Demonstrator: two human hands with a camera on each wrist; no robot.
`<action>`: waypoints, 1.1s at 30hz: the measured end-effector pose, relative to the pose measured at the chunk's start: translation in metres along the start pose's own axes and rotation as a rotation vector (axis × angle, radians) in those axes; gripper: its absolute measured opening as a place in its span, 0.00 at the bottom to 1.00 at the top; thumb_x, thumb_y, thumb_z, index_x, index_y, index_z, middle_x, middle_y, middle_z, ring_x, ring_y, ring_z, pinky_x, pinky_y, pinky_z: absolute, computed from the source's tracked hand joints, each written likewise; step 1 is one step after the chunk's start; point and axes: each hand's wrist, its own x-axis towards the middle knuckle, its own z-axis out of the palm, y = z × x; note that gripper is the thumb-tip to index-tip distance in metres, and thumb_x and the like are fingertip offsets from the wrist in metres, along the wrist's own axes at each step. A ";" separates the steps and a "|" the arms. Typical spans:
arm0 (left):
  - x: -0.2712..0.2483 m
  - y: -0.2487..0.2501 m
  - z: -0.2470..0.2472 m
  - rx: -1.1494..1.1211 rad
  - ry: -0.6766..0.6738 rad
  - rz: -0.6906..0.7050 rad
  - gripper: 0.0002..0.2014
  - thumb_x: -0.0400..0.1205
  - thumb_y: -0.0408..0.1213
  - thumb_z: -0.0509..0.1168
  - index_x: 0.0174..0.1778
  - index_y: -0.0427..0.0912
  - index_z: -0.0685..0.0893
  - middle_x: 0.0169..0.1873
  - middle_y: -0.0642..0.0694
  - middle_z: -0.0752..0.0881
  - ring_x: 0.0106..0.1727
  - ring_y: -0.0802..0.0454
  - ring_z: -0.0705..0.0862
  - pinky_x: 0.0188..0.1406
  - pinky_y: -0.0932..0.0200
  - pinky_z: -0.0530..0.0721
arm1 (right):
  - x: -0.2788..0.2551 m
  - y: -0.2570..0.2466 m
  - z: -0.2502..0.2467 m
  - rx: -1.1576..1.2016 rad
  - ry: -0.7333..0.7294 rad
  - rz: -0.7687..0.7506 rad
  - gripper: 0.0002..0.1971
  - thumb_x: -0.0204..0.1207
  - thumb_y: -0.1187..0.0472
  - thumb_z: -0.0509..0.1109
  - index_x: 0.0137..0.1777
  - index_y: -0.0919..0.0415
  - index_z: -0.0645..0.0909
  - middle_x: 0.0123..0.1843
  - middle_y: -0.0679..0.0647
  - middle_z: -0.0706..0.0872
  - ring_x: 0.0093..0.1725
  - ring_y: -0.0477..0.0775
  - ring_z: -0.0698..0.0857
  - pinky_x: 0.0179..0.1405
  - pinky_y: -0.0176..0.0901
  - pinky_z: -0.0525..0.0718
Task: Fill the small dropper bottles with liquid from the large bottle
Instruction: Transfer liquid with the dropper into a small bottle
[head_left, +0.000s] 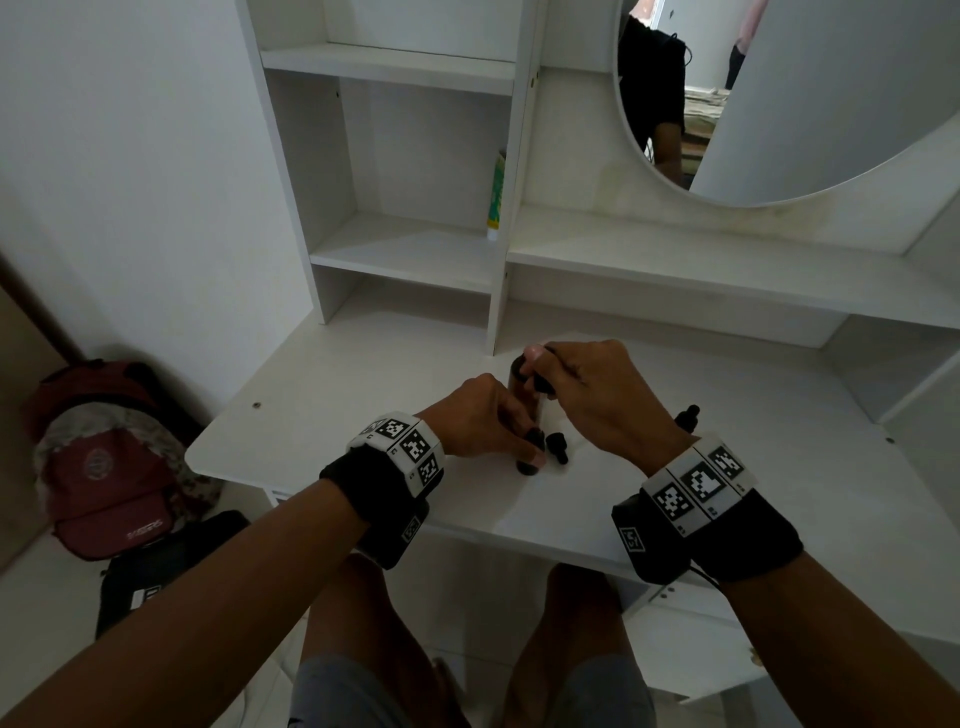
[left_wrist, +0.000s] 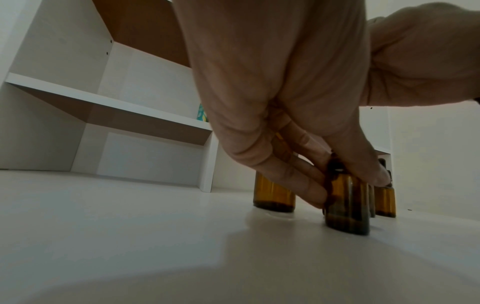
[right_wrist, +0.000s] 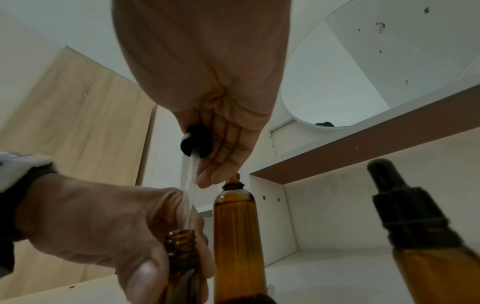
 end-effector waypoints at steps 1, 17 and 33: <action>0.000 0.000 0.000 -0.002 0.000 0.000 0.06 0.69 0.42 0.82 0.34 0.50 0.91 0.35 0.49 0.91 0.38 0.59 0.87 0.47 0.59 0.85 | 0.000 0.000 0.000 -0.013 -0.018 -0.001 0.23 0.86 0.50 0.56 0.42 0.65 0.86 0.34 0.58 0.89 0.34 0.56 0.89 0.40 0.50 0.87; -0.001 -0.001 0.000 -0.009 0.011 -0.016 0.09 0.69 0.42 0.82 0.40 0.44 0.93 0.41 0.47 0.93 0.46 0.53 0.90 0.54 0.58 0.86 | -0.002 -0.006 -0.007 -0.064 -0.079 -0.005 0.22 0.86 0.53 0.58 0.27 0.47 0.75 0.21 0.45 0.77 0.22 0.46 0.77 0.26 0.31 0.74; 0.000 -0.001 0.001 -0.021 0.016 -0.002 0.10 0.69 0.41 0.82 0.42 0.41 0.94 0.39 0.47 0.93 0.40 0.59 0.88 0.51 0.60 0.86 | -0.002 -0.006 -0.009 -0.080 -0.080 -0.037 0.22 0.86 0.53 0.58 0.29 0.48 0.78 0.23 0.45 0.79 0.22 0.46 0.77 0.28 0.31 0.76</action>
